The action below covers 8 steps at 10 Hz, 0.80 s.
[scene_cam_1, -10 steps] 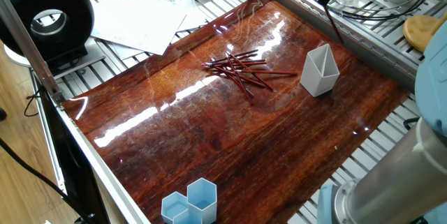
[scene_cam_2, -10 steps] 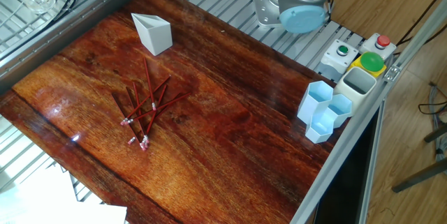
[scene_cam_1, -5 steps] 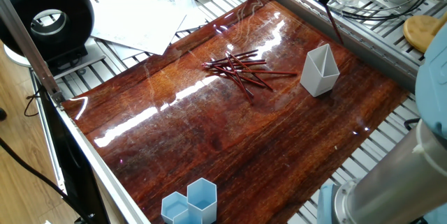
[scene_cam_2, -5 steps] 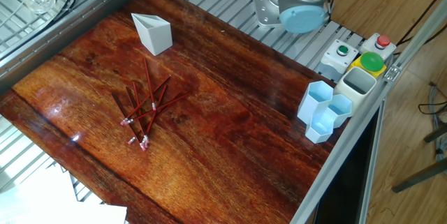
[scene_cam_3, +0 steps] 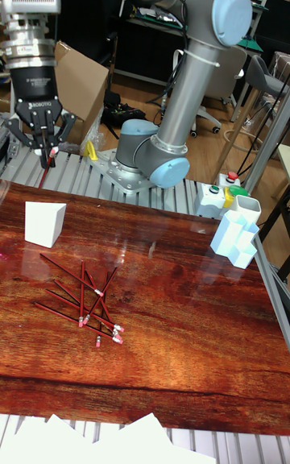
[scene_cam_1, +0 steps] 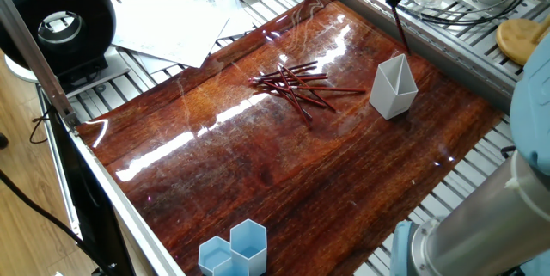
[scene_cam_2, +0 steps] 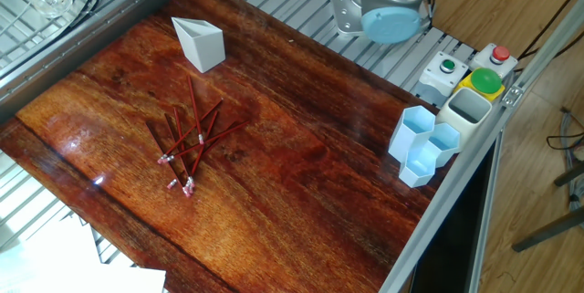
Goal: Put the pen into the pen holder
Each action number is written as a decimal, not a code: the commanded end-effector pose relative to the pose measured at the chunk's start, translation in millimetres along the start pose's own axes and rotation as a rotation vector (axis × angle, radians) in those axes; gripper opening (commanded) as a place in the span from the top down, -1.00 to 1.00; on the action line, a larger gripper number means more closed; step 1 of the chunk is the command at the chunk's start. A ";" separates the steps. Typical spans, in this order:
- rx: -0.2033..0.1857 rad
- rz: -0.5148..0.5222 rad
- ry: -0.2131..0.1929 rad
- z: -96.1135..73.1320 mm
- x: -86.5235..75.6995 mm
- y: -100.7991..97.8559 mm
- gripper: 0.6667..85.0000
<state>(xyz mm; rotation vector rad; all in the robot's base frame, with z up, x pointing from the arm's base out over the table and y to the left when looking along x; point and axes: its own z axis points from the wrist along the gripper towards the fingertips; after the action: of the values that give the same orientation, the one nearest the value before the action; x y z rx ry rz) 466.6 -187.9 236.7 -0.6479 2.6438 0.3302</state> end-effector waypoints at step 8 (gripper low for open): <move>0.014 0.002 -0.071 24.7 10.0 -7.9 0.99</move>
<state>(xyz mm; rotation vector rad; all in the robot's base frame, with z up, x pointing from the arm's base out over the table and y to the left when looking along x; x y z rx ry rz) 465.4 -190.6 209.2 -0.6297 2.6043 0.3317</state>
